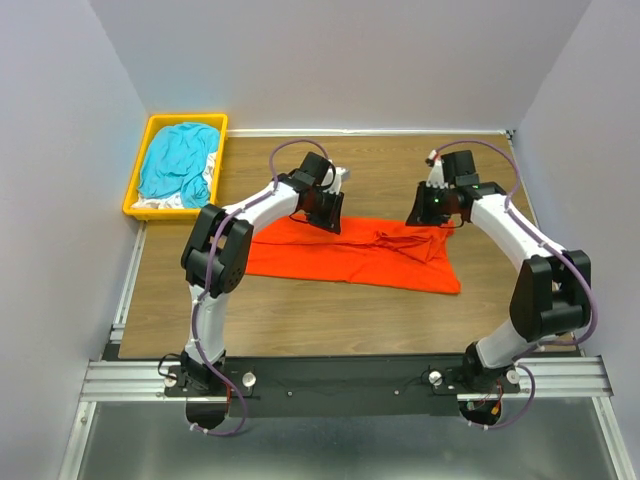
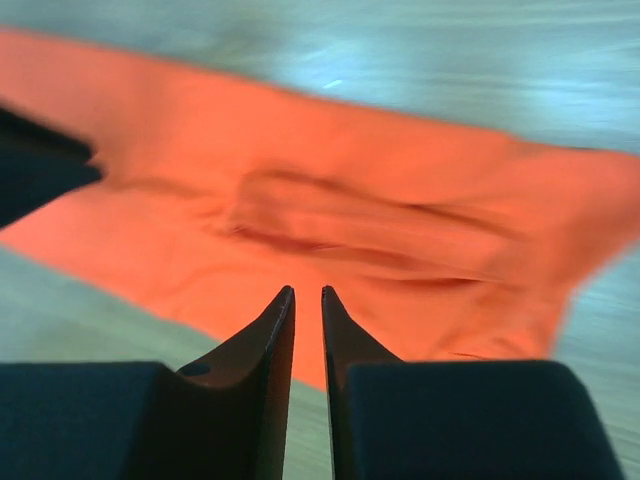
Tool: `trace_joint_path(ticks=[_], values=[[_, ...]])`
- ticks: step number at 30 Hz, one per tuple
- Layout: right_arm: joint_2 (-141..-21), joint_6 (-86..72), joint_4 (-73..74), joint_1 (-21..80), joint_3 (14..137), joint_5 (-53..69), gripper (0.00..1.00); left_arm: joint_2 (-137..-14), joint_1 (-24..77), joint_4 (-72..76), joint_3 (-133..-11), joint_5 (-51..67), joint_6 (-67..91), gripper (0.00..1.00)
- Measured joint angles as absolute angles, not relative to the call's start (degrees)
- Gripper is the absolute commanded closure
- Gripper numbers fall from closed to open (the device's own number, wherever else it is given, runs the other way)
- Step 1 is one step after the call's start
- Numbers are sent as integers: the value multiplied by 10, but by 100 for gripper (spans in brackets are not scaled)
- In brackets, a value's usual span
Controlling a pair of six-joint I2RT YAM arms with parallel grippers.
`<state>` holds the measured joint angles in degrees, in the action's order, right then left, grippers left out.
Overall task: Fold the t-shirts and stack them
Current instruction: Fold the tshirt
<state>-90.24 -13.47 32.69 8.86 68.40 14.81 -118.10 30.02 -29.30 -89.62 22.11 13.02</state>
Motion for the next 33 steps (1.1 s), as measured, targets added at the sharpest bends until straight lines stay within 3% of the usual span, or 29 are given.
trace_joint_path(ticks=[15,33], values=[[-984,-134,326,152,676,245,80,-1185,300,-283,-861,180,117,66],[-1119,-150,314,145,818,103,85,-1152,300,-223,-790,167,116,66]])
